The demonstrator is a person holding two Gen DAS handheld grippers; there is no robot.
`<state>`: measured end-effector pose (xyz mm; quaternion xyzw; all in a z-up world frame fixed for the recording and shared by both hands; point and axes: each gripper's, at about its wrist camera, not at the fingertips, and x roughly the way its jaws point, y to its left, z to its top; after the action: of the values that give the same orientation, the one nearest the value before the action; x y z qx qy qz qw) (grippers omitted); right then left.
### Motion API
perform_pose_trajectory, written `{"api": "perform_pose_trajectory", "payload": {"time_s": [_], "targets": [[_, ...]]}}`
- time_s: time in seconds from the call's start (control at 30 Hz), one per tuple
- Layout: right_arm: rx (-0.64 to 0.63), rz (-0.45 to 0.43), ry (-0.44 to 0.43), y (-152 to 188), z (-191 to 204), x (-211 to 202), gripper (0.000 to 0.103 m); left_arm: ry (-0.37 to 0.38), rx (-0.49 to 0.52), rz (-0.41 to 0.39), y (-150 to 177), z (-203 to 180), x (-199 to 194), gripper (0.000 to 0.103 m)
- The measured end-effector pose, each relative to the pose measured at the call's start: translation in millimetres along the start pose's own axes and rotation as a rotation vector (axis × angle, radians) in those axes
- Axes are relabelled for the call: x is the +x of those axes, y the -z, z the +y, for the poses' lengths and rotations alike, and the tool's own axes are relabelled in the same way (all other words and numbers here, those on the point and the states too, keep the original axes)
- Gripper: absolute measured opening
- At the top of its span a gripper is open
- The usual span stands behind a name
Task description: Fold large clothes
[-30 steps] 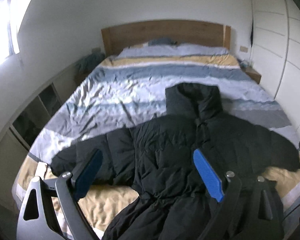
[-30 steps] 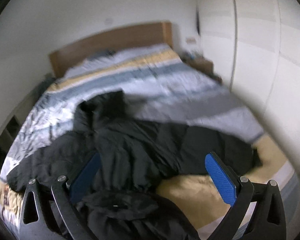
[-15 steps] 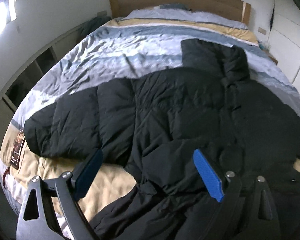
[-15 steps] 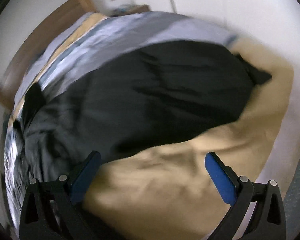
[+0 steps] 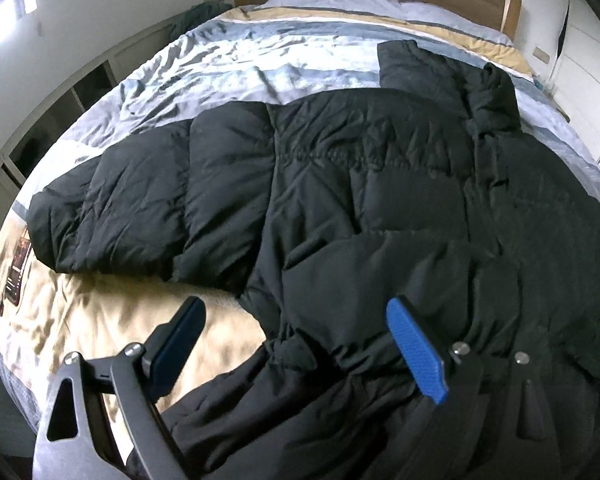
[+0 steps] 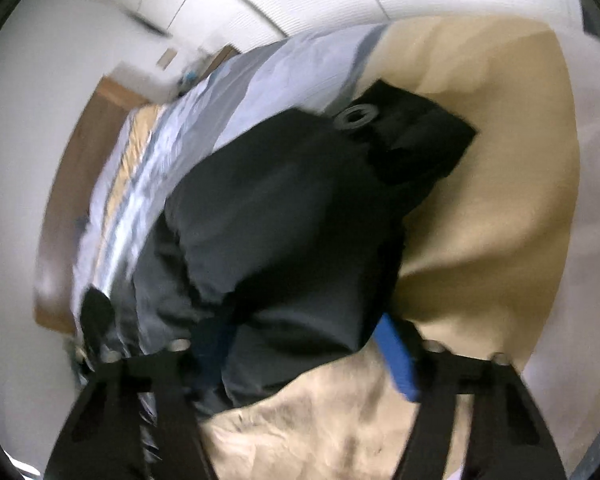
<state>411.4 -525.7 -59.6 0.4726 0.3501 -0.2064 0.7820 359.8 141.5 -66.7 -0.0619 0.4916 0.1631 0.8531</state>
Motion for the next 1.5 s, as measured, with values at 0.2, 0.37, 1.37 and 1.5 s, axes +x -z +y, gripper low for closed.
{"api": "perform_pose_trajectory", "payload": {"time_s": [0.2, 0.37, 1.37, 1.5], "targets": [[0.110, 0.008, -0.102, -13.4, -17.1, 6.9, 0.036, 0.003, 0.006, 0.004, 1.9, -2.2, -0.7, 0.092], [0.117, 0.009, -0.168, -14.3, -19.6, 5.9, 0.014, 0.016, 0.005, 0.009, 2.6, -1.3, -1.5, 0.092], [-0.754, 0.076, -0.663, 141.5, 287.2, -117.5, 0.004, -0.050, -0.101, -0.180, -22.6, 62.0, -85.2, 0.092], [-0.855, 0.147, -0.638, 180.7, 289.0, -107.8, 0.004, -0.038, -0.134, -0.168, -20.6, 74.9, -84.6, 0.092]]}}
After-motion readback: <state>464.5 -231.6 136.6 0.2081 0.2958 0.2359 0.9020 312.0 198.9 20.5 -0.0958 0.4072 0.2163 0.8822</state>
